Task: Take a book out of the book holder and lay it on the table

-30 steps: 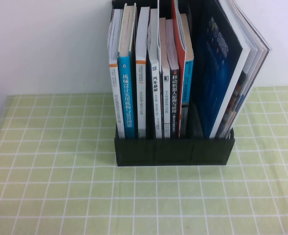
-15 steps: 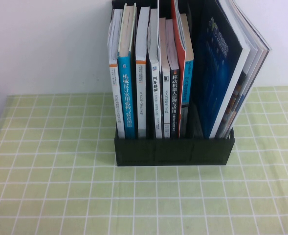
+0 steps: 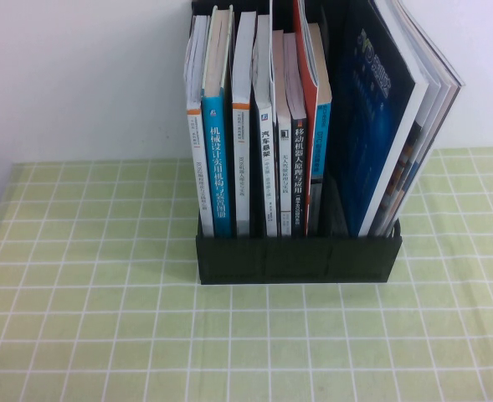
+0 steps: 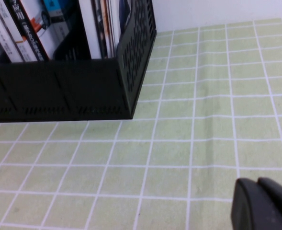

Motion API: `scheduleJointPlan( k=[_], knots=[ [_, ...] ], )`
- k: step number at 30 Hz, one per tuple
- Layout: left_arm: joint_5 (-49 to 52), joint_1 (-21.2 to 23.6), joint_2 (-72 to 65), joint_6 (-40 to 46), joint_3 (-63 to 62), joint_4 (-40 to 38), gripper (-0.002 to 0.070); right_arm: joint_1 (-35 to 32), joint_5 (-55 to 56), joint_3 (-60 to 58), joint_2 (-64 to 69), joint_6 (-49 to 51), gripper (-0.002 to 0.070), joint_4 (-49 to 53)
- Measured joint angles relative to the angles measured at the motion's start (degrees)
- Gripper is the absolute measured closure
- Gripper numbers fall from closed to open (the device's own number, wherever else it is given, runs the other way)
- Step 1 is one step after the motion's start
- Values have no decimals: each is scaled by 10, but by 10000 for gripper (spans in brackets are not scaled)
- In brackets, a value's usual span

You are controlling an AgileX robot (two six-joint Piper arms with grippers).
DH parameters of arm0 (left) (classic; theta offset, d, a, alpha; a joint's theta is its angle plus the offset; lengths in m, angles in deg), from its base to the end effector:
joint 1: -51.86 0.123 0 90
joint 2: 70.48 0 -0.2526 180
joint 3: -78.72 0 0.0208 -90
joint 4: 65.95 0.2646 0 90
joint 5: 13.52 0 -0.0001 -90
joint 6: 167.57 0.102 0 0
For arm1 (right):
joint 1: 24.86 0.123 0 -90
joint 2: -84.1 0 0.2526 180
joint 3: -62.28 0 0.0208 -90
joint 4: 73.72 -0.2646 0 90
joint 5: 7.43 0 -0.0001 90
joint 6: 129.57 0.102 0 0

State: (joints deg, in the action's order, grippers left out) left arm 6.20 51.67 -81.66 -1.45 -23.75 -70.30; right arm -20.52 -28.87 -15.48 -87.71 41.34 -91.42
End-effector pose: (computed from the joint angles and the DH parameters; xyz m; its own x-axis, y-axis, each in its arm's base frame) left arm 0.1130 -0.0030 0.1665 -0.3084 -0.3075 -0.9002 -0.0710 0.9511 -0.3006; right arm 0.1085 0.0196 0.1696 -0.3037 0.1063 -0.9468 -0.1433 0.9774 0.1556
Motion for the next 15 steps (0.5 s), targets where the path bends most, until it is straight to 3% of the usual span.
scheduleJointPlan(
  k=[9, 15],
  knots=[
    [-16, 0, 0, 0, 0, 34, 678, 0, 8, 0, 0, 0, 678, -9],
    [-175, 0, 0, -2, 4, 19, 678, 0, 111, 0, 0, 0, 678, -42]
  ],
)
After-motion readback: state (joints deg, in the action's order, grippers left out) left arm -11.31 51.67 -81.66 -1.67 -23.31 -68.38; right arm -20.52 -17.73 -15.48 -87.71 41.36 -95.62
